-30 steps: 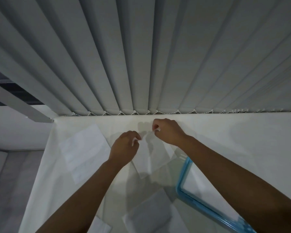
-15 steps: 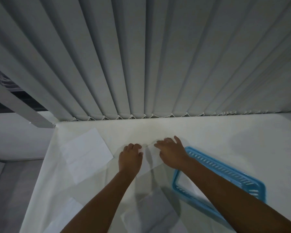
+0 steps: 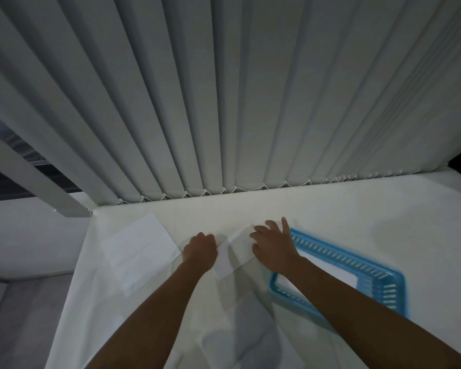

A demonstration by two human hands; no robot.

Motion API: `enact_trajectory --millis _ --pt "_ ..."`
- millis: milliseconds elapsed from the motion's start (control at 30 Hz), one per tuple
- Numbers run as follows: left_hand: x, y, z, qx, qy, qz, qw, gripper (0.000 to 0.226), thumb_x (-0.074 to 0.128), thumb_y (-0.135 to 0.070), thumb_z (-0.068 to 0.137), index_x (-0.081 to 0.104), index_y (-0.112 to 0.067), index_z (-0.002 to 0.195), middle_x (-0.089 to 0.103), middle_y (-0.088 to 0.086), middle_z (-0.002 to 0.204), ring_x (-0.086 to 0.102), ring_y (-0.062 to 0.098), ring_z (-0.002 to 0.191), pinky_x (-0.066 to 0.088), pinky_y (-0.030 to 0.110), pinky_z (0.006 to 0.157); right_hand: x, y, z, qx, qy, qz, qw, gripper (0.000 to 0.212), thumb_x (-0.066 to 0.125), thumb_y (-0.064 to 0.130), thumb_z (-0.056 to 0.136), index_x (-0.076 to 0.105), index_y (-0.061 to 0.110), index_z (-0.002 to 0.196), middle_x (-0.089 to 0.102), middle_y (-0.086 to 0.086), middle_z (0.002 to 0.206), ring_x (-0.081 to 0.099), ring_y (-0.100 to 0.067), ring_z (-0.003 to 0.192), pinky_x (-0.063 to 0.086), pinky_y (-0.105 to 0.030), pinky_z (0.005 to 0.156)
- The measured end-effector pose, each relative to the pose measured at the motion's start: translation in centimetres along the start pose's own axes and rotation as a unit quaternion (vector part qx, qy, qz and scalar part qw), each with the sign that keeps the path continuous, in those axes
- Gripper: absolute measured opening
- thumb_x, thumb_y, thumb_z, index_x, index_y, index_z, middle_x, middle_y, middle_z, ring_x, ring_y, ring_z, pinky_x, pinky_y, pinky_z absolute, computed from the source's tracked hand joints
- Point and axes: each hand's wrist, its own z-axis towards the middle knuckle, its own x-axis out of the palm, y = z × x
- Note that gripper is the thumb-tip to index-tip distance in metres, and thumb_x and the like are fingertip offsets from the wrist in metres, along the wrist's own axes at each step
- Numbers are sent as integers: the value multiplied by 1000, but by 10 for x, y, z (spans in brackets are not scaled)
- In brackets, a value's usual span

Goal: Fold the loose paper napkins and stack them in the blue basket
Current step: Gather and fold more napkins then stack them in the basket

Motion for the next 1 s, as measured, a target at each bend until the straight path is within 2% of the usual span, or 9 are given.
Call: enact_trajectory --millis 167,300,433,500,567,700,800,867,1000 --pt "-11 -4 -13 -2 -37 -184 982 12 56 -10 82 50 -13 92 65 14 96 60 33 95 46 35 78 -9 8 -27 -5 -82 99 992 33 43 25 93 62 28 121 57 9 132 42 -17 127 23 -37 110" --pt "-21 -11 -30 -80 -26 -461 883 37 69 -4 76 57 -11 110 65 12 91 62 28 82 53 39 82 -12 31 -59 56 -181 231 954 24 48 24 92 64 25 110 69 6 102 57 -17 98 45 -32 82" --pt "-25 -19 -46 -76 -41 -517 852 22 67 -6 80 66 -2 102 69 13 98 64 26 85 54 41 85 -9 63 -87 164 -96 362 912 19 47 37 94 57 23 104 70 -2 89 63 -21 85 47 -32 75" --pt "-30 -27 -55 -70 -31 -569 819 15 65 -4 83 64 -2 98 66 15 99 61 25 87 54 39 80 -11 74 -94 203 -45 467 860 26 48 38 95 60 16 92 70 -8 85 63 -22 76 49 -35 75" --pt "-35 -34 -64 -63 -6 -643 764 14 63 -3 86 60 -3 99 62 15 100 60 24 88 53 33 75 -18 80 -98 266 17 592 761 38 47 45 94 65 11 91 69 -5 80 59 -17 67 48 -32 68" --pt "-39 -46 -84 -58 23 -747 662 18 61 -6 89 57 -7 106 62 10 102 60 21 89 50 26 76 -26 82 -104 320 80 728 601 57 43 64 89 69 14 99 73 -3 94 64 -19 83 49 -28 70" --pt "-32 -52 -95 -65 47 -746 662 24 59 -14 91 54 -12 115 61 7 106 56 21 96 43 32 86 -29 80 -103 312 37 781 539 46 52 57 89 67 16 104 70 -3 103 63 -21 96 49 -31 76" --pt "-26 -56 -105 -64 65 -740 667 14 57 -16 92 56 -16 106 63 3 103 56 18 92 42 31 82 -33 77 -102 306 -22 806 506 29 62 42 89 65 16 102 69 -3 103 62 -19 95 48 -30 76" --pt "-14 -61 -117 -55 83 -743 662 11 56 -10 92 59 -17 100 67 2 99 60 16 89 44 31 81 -36 64 -106 304 -96 799 510 7 65 20 88 62 13 86 67 -3 86 60 -15 77 47 -26 67"
